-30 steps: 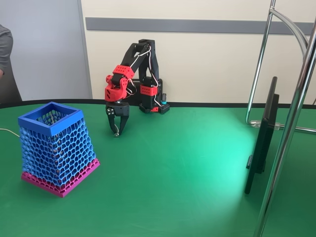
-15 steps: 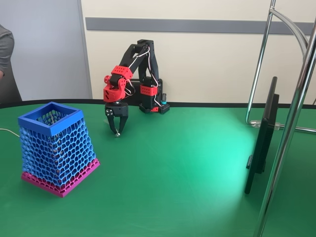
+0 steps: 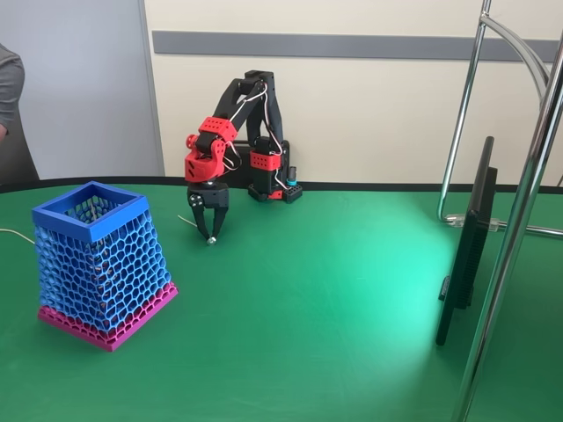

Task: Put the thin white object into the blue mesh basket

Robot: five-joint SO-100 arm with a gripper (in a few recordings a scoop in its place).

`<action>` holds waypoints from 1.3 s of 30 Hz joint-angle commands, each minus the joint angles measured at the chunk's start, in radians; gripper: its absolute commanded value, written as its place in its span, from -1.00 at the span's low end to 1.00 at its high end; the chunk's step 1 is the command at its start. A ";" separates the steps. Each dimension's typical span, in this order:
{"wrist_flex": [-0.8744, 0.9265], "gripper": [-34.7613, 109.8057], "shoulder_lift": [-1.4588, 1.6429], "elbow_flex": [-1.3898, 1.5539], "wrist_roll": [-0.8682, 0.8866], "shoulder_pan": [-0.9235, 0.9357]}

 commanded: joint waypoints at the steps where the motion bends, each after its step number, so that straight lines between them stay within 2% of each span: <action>1: 0.002 -0.43 0.029 -0.046 -0.018 -0.032; 11: 0.041 -0.45 0.006 -0.115 -0.094 -0.146; 23: 0.121 -0.48 0.089 -0.247 -0.204 -0.140; 27: 0.178 -0.49 0.101 -0.342 -0.267 -0.133; 39: 0.178 -0.49 0.152 -0.541 -0.509 -0.144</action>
